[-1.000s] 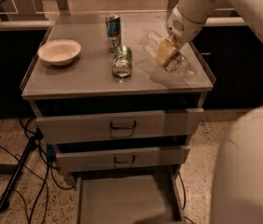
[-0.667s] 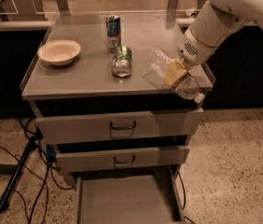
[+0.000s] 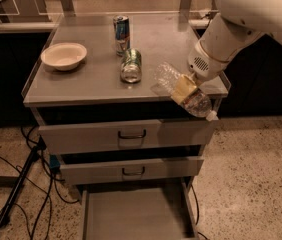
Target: Place water bottle into bottom drawer
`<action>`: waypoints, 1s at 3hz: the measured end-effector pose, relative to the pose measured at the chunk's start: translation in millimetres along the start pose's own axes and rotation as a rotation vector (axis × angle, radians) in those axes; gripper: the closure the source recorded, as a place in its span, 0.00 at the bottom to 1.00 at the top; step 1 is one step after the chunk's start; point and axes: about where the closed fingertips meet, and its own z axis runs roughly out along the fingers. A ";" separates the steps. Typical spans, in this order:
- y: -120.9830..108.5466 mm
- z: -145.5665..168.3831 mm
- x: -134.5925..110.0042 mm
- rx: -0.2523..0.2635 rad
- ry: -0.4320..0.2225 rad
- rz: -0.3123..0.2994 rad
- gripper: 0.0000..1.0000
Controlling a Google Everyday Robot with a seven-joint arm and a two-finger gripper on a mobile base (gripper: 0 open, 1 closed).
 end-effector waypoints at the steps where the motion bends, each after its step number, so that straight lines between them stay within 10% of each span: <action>1: 41.6 42.6 29.5 -0.070 0.001 0.042 1.00; 3: 66.9 49.7 50.5 -0.102 0.034 0.058 1.00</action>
Offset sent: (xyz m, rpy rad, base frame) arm -0.0605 0.0276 -0.0737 0.0852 0.0852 -0.0180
